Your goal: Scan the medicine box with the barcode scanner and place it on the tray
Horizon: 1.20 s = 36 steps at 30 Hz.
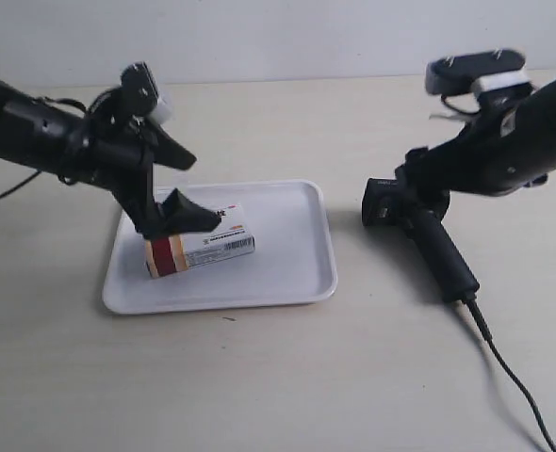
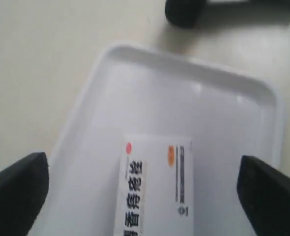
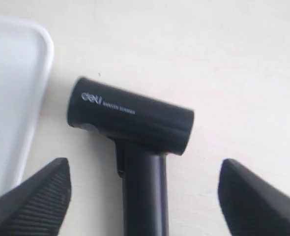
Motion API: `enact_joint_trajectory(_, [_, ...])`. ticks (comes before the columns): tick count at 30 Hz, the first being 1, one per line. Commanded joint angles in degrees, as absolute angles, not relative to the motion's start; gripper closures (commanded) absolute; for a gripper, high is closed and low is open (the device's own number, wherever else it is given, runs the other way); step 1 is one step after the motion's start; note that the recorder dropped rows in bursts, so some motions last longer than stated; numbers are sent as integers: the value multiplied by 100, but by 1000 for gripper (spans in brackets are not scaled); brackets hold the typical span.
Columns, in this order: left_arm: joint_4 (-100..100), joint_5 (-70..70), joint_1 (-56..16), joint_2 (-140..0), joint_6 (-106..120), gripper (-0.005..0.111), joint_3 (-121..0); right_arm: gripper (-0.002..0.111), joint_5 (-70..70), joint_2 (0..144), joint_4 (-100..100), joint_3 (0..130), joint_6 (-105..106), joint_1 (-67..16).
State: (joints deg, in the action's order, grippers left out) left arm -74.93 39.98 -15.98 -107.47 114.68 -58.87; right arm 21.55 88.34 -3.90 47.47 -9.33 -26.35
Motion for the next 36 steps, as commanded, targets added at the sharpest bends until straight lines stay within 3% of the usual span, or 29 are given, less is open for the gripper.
enact_joint_trajectory(1, [-7492, 4497, -1595, -9033, 10194, 51, -5883, 72, 2354, 6593, -254, 4504, -1027, -2606])
enact_joint_trajectory(2, [-7492, 4528, -1595, -8804, 9922, 65, -5861, 80, 2225, 6162, -185, 4387, -1027, -2606])
enact_joint_trajectory(3, [-7529, 4578, -1595, -8341, 9599, 96, -5788, 97, 2000, 5490, -97, 4094, -1027, -2606])
enact_joint_trajectory(4, [-7569, 4578, -1595, -8105, 9472, 105, -5671, 105, 1803, 5002, 0, 3822, -1027, -2606])
enact_joint_trajectory(8, [-9217, 4001, -1595, -6661, 10189, 105, -3958, 108, 749, 2735, 46, 1895, -1059, -2606])
enact_joint_trajectory(14, [-9995, 3019, -1595, -5033, 10881, 105, -2191, 108, -701, 1462, 308, 28, -1071, -2606])
enact_joint_trajectory(26, [-9995, 2671, -1595, -3483, 10893, 105, -1269, 108, -741, 1406, 297, 0, -1053, -2606])
enact_joint_trajectory(36, [-9995, 2764, -1595, -3341, 10893, 105, -1255, 108, -741, 1406, 308, 0, -1053, -2606])
